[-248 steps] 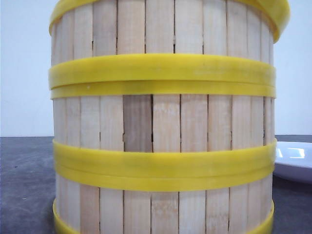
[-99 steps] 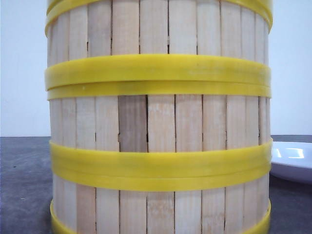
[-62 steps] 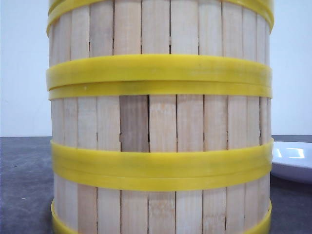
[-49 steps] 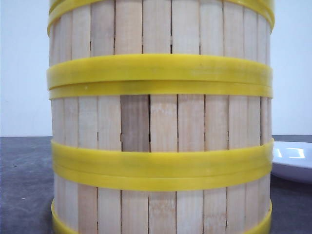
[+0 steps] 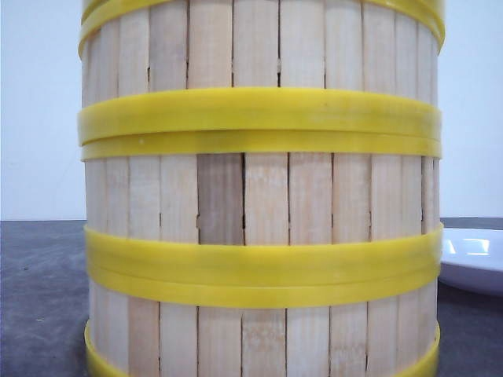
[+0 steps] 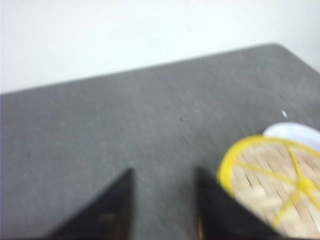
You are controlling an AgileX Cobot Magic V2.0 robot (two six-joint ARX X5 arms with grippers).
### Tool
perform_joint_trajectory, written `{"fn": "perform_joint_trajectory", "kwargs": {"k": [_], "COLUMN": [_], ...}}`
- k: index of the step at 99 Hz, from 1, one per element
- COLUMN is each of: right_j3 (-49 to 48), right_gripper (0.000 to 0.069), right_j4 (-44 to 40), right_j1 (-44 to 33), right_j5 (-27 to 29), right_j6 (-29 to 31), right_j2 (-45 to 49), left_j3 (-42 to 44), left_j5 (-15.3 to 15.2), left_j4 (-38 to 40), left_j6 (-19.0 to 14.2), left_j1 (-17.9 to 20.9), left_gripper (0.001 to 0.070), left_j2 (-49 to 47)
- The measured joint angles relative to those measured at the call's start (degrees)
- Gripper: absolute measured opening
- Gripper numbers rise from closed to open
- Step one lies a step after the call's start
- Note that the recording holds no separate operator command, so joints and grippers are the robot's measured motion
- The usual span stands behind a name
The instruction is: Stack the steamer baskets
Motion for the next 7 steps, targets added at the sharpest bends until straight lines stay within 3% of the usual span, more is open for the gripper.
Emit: {"fn": "perform_joint_trajectory", "kwargs": {"k": [7], "right_j3": [0.0], "right_gripper": [0.002], "right_j4": [0.0], "right_j1": [2.1], "right_j5": [9.66], "right_j6": [-0.57], "right_j2": [-3.34], "left_j3": [-1.9], "left_j5": [-3.04], "left_j4": [3.3], "left_j6": [0.0], "left_j1": [0.0], "left_gripper": [0.007], "left_j2": [-1.66]}}
